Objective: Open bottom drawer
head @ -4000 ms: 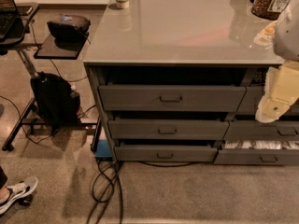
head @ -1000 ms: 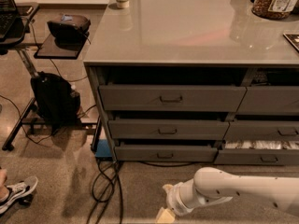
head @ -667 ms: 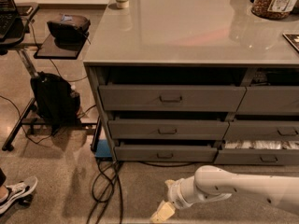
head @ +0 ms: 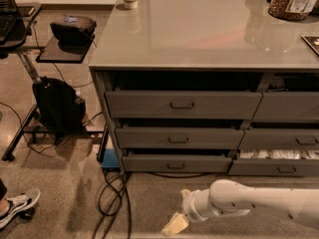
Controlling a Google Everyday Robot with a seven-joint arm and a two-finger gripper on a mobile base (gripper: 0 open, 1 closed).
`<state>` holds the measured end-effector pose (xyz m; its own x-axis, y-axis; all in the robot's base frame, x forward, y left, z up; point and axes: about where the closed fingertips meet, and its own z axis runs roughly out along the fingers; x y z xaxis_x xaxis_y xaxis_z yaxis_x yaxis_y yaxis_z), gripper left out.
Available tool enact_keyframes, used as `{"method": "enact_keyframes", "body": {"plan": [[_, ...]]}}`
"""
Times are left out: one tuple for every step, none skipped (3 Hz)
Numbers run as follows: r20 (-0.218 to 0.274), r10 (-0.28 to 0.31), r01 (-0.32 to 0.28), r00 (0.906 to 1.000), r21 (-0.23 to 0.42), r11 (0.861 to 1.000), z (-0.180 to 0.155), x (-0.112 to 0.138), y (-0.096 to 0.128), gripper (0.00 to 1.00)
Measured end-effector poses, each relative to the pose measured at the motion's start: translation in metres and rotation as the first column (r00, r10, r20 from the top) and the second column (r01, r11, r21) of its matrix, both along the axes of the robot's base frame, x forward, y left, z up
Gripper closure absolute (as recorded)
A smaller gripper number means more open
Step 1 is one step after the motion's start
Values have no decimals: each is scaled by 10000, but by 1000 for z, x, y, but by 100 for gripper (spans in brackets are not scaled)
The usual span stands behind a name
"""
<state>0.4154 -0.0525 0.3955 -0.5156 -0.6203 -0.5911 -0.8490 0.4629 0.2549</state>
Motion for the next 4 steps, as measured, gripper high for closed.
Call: {"method": "enact_keyframes", "body": {"plan": [[1103,-857,972,9902,-1043,9898,-10,28,-41,0],[2298,-1087,1440,9672,-1428,9792,-14,58,-75,0],[3100,-883,1316,9466,-1216,9838,-30,83,-98,0],[3022,-758,929,9502,-427,9948,-60,87,-109,0]]}}
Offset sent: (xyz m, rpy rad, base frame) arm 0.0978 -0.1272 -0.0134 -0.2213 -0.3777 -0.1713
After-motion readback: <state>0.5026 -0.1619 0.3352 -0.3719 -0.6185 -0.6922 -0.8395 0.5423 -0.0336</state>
